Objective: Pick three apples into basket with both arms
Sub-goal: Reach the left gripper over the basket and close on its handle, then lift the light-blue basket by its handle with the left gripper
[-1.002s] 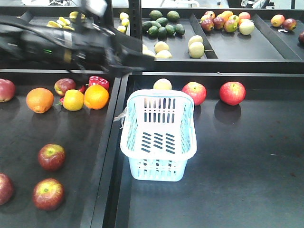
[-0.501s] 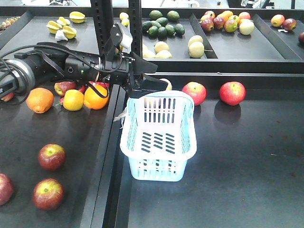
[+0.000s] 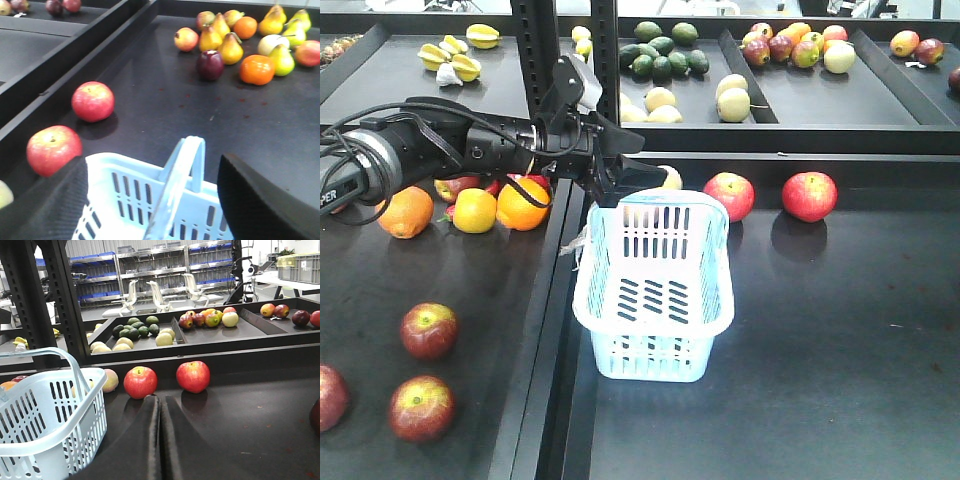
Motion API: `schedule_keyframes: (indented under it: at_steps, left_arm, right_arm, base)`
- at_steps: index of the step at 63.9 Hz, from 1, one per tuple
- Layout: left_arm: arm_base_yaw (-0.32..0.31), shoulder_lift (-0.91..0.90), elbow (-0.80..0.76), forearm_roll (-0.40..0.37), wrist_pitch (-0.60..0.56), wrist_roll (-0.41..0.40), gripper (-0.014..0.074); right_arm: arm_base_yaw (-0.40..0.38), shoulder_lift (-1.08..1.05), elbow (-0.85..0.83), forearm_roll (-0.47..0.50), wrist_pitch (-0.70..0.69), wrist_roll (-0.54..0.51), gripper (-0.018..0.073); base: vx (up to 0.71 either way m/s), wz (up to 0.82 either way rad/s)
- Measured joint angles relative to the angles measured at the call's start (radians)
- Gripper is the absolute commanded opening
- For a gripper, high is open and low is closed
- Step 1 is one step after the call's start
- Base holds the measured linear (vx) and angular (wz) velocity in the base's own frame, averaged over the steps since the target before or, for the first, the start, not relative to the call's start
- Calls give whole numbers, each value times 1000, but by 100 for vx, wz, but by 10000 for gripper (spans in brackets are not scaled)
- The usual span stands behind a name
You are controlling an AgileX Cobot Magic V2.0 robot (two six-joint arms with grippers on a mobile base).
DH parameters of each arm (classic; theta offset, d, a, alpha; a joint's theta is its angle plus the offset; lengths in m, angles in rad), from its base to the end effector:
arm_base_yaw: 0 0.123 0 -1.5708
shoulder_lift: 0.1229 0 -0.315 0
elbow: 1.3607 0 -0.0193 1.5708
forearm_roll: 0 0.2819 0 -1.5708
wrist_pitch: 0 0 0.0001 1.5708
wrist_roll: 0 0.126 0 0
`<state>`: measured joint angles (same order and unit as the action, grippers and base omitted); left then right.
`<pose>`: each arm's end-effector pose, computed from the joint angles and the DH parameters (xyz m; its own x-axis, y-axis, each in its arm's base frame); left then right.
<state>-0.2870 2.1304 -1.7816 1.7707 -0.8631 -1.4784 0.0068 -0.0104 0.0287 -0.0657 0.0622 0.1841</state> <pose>0.5012 -0.2457 0.2736 -0.1016 0.2974 -0.9493 0.9297 0.3680 0.0158 0.0929 0.0001 0.1978 0.0065 0.1183 -0.9930 -0.0035 0.9930 0.1183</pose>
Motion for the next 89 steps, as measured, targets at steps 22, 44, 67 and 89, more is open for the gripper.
schedule_keyframes:
  at_steps: [22,44,67,89]
  left_arm:
    - [0,55,0,0,3,1,503]
    - [0,97,0,0,18,24,503]
    - [0,109,0,0,17,26,414]
    - [0,121,-4,0,0,-30,179]
  right_arm:
    - [0,0,0,0,0,0,-4]
    - [0,0,0,0,0,0,-4]
    - [0,0,0,0,0,0,-4]
    - [0,0,0,0,0,0,-4]
  base:
    - [0,0]
    - [0,0]
    - [0,0]
    - [0,0]
